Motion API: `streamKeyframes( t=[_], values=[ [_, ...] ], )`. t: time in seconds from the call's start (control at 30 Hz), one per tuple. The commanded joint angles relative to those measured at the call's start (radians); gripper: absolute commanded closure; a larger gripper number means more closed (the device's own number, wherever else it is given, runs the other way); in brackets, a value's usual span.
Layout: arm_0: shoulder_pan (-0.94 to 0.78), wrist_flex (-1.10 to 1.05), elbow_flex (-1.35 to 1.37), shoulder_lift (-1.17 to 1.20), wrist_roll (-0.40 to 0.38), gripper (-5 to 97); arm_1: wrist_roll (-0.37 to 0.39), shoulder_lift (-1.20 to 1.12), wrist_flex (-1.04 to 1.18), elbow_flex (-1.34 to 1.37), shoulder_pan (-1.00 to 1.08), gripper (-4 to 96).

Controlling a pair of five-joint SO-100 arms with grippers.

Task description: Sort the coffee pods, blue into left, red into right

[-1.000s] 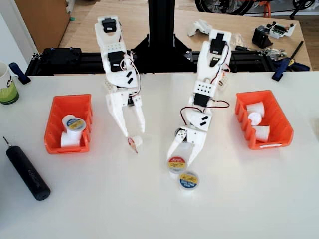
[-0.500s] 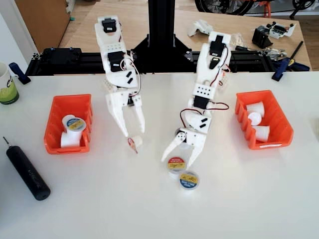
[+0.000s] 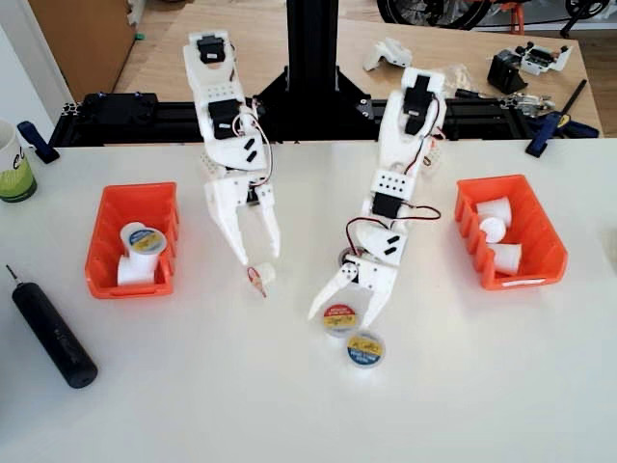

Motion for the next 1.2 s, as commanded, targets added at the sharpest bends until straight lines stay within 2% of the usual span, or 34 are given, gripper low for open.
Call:
streamKeyframes(
  t=[0.0, 0.8, 1.07, 1.17],
  values=[
    [0.011, 0.0, -0.04, 0.015, -0.006, 74, 0.0, 0.0, -0.014, -0.067, 0.003, 59.7],
    [0.012, 0.0, -0.04, 0.015, -0.008, 75, 0.005, -0.015, 0.031, -0.078, 0.012, 69.7],
    [0.011, -0.002, -0.038, 0.014, -0.008, 75, -0.046, 0.1, 0.241, -0.081, 0.025, 69.9],
    [0.006, 0.017, -0.032, 0.015, -0.034, 75, -0.072, 0.175, 0.362, -0.081, 0.031, 70.1]
  ],
)
